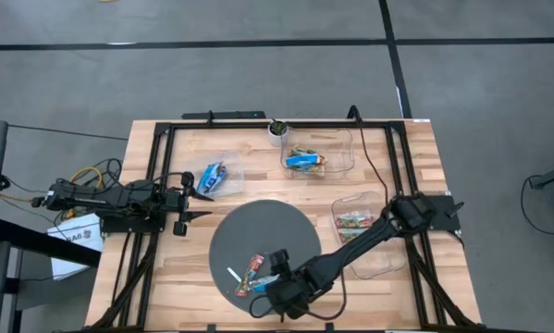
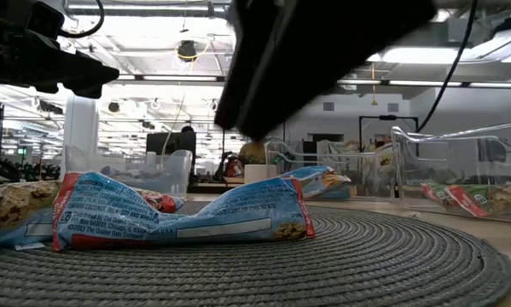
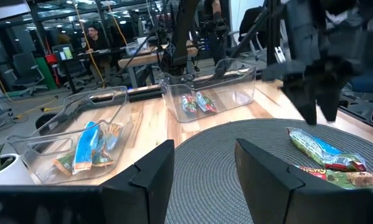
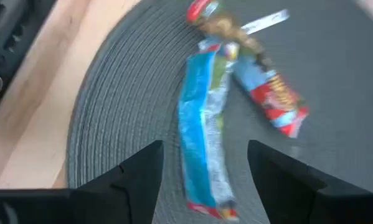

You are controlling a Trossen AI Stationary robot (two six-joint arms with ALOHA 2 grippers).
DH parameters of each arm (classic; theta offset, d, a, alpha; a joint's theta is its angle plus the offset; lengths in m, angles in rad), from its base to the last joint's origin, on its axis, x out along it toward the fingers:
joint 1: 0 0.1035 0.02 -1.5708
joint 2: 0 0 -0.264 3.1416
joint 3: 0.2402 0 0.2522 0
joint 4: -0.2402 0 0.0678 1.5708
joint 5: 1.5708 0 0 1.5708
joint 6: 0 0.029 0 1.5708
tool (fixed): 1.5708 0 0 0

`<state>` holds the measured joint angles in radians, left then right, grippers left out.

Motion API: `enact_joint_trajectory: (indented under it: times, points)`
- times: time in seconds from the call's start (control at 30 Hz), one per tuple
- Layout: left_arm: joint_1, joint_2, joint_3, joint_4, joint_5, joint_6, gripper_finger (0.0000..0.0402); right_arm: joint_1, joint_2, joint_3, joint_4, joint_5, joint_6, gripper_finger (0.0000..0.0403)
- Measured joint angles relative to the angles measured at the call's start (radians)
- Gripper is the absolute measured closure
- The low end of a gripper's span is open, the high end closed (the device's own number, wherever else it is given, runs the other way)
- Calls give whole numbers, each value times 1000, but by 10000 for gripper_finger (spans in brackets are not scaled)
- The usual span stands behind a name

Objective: Pick and place Granola Bars by type
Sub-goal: Put the red granola bar into the bottom transparent bin

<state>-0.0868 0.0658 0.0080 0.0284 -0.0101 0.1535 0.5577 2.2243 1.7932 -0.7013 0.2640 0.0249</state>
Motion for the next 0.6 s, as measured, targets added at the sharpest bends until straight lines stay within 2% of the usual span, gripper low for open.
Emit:
enact_joint_trajectory:
  times: [0.27, 0.6]
  points:
    - [0, 0, 0, 0, 0, 0, 239, -20, 72, 42, 0, -57, -10, 179]
    - [0, 0, 0, 0, 0, 0, 239, -37, 89, 42, -26, -82, -26, 179]
